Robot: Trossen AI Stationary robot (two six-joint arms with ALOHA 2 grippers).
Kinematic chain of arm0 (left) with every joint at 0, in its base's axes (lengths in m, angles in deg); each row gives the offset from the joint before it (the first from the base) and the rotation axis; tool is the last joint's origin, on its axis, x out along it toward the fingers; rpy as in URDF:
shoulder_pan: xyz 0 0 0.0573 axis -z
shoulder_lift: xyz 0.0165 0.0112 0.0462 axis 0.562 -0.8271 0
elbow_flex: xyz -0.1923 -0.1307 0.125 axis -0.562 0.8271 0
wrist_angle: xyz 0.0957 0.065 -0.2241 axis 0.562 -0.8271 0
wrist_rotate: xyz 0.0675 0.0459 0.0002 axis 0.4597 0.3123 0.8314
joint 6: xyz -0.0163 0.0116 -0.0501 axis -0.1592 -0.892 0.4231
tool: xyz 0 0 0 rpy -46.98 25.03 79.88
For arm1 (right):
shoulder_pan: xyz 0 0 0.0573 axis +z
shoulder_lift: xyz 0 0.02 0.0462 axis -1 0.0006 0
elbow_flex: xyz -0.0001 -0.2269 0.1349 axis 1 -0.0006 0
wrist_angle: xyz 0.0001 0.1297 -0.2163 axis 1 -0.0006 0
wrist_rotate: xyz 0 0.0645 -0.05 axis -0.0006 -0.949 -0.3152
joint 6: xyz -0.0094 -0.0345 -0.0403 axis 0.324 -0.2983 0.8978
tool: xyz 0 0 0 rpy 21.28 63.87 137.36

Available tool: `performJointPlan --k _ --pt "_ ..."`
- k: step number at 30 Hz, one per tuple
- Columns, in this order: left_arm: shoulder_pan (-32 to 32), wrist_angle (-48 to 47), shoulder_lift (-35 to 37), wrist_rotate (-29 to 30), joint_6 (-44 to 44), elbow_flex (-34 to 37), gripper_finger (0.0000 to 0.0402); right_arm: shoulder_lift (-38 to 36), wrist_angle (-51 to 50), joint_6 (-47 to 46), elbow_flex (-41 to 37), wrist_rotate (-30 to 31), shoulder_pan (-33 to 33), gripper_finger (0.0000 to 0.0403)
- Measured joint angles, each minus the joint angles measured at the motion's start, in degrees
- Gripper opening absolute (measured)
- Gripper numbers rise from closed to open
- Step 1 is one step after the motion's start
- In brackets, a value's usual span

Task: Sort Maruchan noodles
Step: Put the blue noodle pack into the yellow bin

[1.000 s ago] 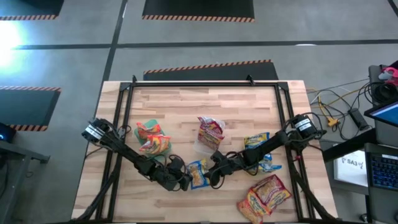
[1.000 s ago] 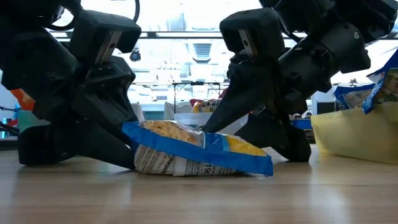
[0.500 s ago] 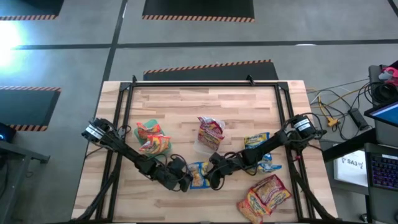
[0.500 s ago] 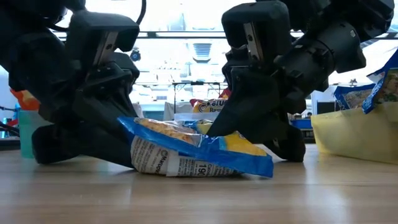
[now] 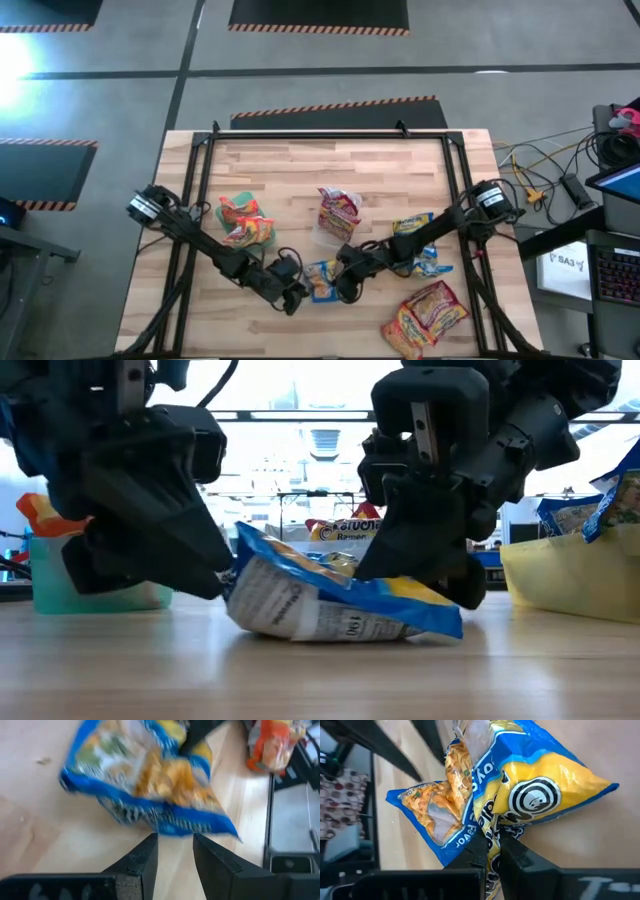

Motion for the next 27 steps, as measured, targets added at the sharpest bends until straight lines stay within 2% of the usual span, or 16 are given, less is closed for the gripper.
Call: performJointPlan --k 5,9,13,20,27 --pt "0.71 -3.69 1.11 -3.9 -0.49 0.0 0.0107 -3.53 -5.42 3.14 -0.11 0.33 -0.7 0.001" --pt "0.83 -7.96 1.7 -3.88 0.34 0.02 0.0107 -7.94 -12.3 9.46 0.63 0.49 -1.25 0.0009" --pt "0.69 -9.83 1.77 -2.28 0.5 0.02 0.0107 -13.05 -22.24 17.92 4.67 1.56 -1.36 0.0009" --pt "0.7 -12.34 1.77 0.88 0.5 0.0 0.0107 -18.23 -46.28 29.96 15.03 11.41 -0.33 0.0009" --pt "0.61 -14.12 1.77 4.62 -0.12 0.0 0.0107 -18.75 -71.71 31.92 24.09 19.37 0.06 0.0009"
